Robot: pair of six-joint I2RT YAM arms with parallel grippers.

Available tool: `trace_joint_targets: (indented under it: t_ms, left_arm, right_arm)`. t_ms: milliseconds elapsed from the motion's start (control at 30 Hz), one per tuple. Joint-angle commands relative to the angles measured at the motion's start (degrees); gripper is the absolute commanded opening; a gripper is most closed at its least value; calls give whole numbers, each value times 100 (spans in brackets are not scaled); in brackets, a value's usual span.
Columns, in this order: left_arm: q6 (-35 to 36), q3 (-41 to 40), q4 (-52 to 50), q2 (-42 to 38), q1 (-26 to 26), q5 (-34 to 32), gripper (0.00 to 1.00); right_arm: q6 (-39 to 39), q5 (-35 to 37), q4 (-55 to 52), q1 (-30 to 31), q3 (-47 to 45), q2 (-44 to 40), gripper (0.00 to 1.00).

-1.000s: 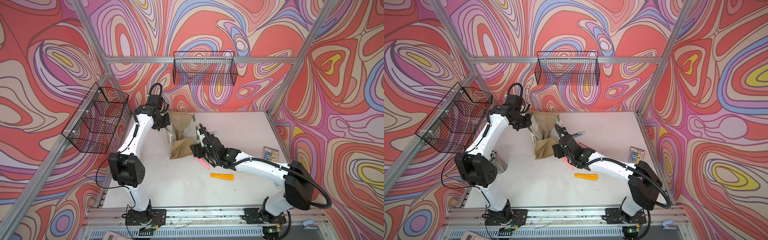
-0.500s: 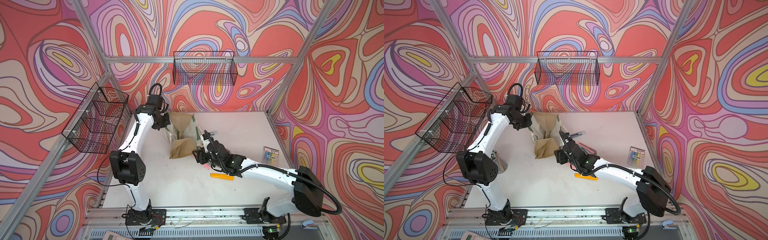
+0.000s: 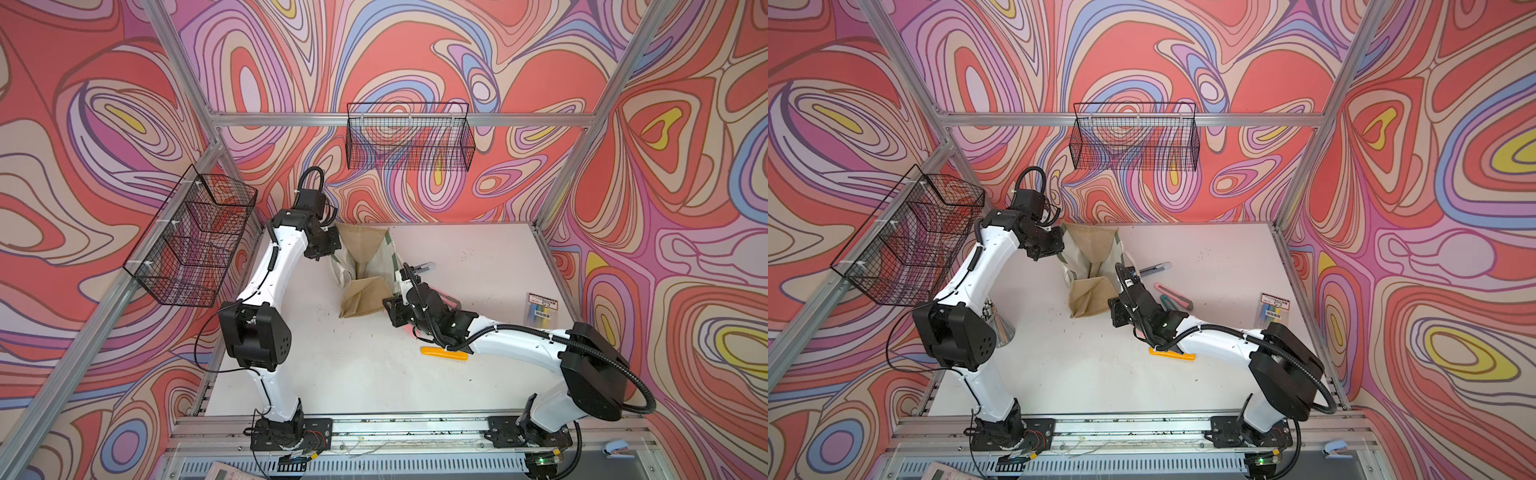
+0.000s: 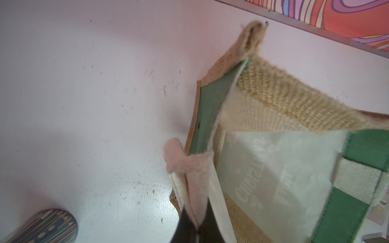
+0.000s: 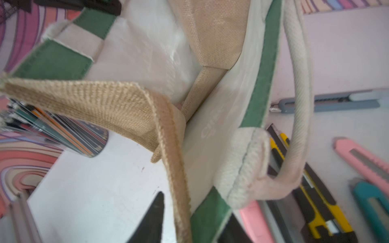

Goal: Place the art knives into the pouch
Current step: Open the pouch at the center of the board.

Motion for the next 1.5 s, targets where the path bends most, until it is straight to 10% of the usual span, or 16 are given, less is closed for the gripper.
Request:
trace_joint_targets:
  t_ms: [0,667,1267,1467]
  left_arm:
    - [-52,69,-62,41,28,47,0]
    - [220,65,-534,-238,28,-967,0]
    - [454,175,-706,-79,-120,-1339,2]
    - [326,227,-645,-88,-121,-1124,80]
  right_arm:
    - [-71,444,34,29,157,68,12]
    - [-992,1411,-5328,34,3586,930,0]
    - [-1118,348,-5402,33,4234,1673,0]
    - [-1016,299,-5165,26,4176,1654,0]
